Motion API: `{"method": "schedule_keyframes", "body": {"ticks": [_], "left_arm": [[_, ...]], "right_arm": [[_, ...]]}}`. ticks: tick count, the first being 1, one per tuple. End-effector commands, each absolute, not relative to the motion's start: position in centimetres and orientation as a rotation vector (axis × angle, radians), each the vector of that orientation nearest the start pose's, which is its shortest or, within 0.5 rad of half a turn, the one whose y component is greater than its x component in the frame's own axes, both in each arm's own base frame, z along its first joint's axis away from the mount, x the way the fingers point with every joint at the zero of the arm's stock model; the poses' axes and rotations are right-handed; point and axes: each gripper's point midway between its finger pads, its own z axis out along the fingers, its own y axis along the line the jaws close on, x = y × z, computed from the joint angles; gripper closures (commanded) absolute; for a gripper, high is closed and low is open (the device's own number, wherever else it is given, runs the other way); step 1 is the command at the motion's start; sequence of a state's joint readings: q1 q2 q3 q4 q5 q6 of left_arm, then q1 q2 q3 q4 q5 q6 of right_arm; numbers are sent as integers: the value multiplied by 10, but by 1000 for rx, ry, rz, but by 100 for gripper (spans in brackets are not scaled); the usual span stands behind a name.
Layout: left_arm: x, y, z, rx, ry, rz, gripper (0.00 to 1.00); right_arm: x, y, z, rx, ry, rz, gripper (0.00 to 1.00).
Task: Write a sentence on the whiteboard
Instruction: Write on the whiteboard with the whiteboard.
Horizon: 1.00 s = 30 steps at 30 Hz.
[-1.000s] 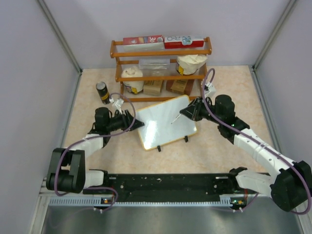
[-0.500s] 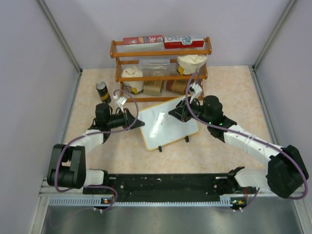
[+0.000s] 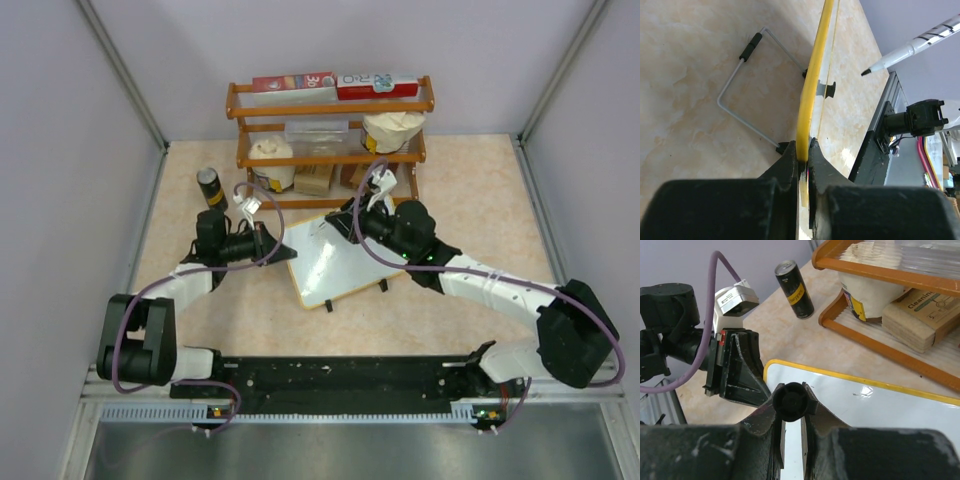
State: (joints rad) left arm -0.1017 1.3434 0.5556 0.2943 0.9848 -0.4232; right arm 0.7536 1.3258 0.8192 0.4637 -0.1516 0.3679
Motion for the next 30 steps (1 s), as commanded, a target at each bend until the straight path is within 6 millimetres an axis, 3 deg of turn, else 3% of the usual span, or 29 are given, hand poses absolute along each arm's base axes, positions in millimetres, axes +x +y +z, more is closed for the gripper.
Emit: {"method": "schedule_keyframes", "body": {"ticks": [1, 13, 30], "left_arm": [[298, -167, 105, 231, 2161, -1117, 100], [292, -156, 81, 198, 2238, -1030, 100], [292, -156, 78, 207, 2225, -1032, 100]], "right_arm": [[311, 340, 287, -387, 1509, 907, 100], [322, 346, 278, -366, 1494, 870, 100], [324, 353, 244, -378, 1578, 875, 100]]}}
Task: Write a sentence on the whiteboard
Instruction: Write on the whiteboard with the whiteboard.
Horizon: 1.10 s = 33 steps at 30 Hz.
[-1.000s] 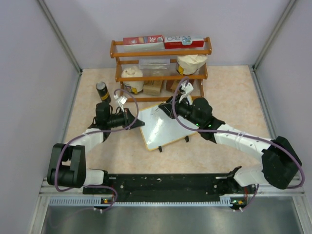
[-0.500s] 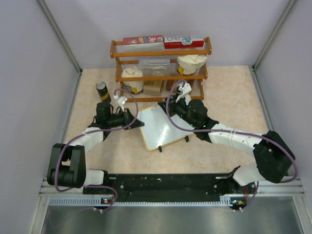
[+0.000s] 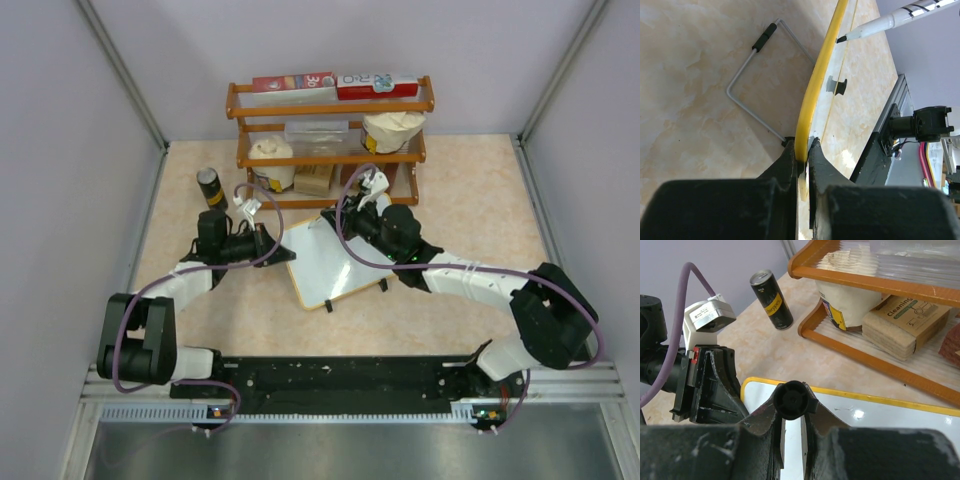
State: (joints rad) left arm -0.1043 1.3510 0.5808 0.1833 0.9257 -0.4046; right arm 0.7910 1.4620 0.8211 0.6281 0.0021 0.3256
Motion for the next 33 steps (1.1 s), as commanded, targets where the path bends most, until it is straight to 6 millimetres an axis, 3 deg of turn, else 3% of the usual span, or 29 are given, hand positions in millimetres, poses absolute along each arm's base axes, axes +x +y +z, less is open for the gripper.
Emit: {"method": "schedule_keyframes", "body": {"ticks": [1, 19, 26, 33], "left_arm": [[291, -156, 77, 206, 2228, -1033, 100], [290, -156, 76, 205, 2224, -1031, 100], [291, -155, 75, 203, 2219, -1026, 100], [291, -156, 75, 201, 2207, -1027, 100]], "right_arm": [[324, 353, 241, -379, 1586, 874, 100], [303, 337, 186, -371, 1714, 878, 100], [297, 335, 185, -387, 1713, 873, 100], [292, 337, 213, -385, 1661, 922, 100]]}}
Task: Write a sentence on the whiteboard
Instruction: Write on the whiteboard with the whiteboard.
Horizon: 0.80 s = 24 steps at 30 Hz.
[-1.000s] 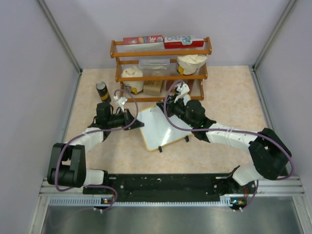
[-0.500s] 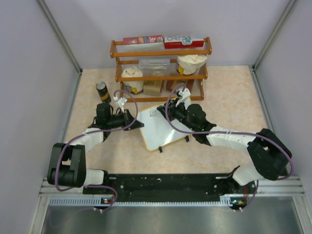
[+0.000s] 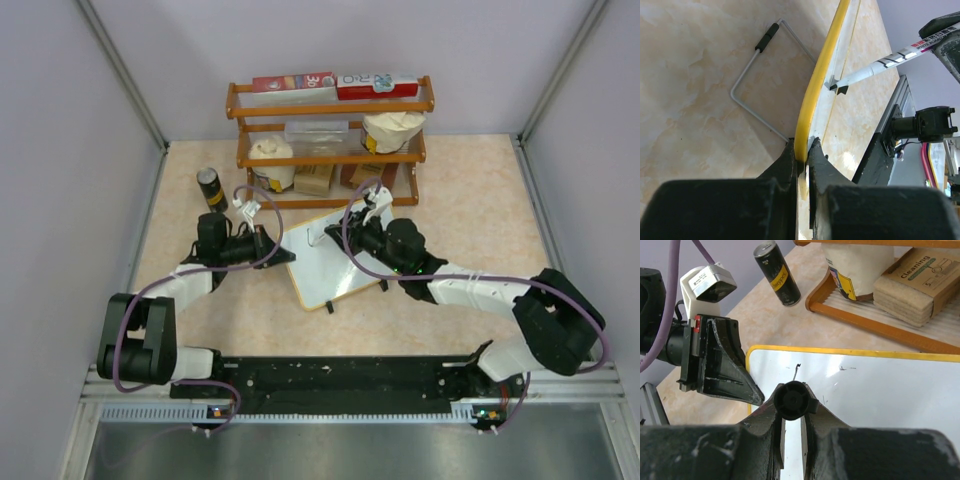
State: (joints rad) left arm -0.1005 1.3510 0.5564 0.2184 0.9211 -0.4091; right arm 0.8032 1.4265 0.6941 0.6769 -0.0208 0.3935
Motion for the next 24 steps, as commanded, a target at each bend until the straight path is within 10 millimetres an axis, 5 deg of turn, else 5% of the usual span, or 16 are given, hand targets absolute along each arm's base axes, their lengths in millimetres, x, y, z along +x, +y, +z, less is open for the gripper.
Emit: {"method": "schedule_keyframes", "body": {"ticks": [1, 9, 24], "left_arm": [[290, -155, 75, 197, 2206, -1025, 100], [288, -153, 78, 194, 2176, -1003, 100], [288, -154, 76, 196, 2177, -1015, 100]], "right_arm": [[290, 336, 220, -381, 1646, 934, 100], [293, 341, 260, -357, 1565, 980, 100], [327, 349, 261, -303, 1602, 911, 100]]}}
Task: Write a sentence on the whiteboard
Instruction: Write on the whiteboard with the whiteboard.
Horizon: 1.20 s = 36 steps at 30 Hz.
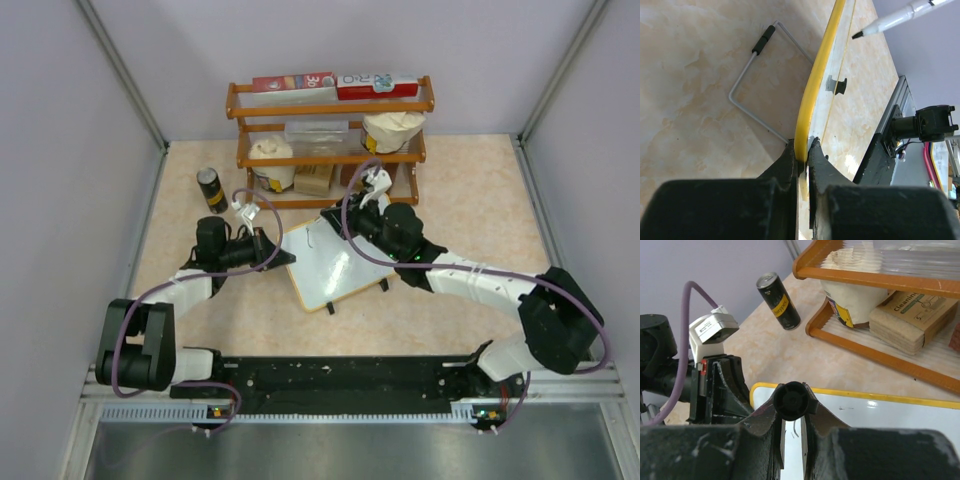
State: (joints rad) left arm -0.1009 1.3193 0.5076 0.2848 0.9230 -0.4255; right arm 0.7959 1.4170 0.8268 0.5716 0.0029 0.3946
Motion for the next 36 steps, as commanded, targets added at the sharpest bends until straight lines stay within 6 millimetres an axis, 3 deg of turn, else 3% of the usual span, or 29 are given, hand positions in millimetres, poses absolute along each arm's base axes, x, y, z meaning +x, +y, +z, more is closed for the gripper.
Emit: {"method": "schedule_keyframes", "body": {"ticks": [1, 9, 28, 36], "left_arm": [[288, -154, 76, 197, 2176, -1015, 100], [287, -154, 76, 195, 2175, -1014, 100], [288, -153, 76, 191, 2174, -1007, 100], [288, -153, 77, 192, 2169, -1005, 100]], "right_arm": [[329, 350, 257, -302, 1611, 908, 100], [335, 350, 237, -288, 1667, 876, 100], [339, 313, 208, -225, 1741, 785, 100], [327, 323, 203, -281, 1736, 860, 100]]}}
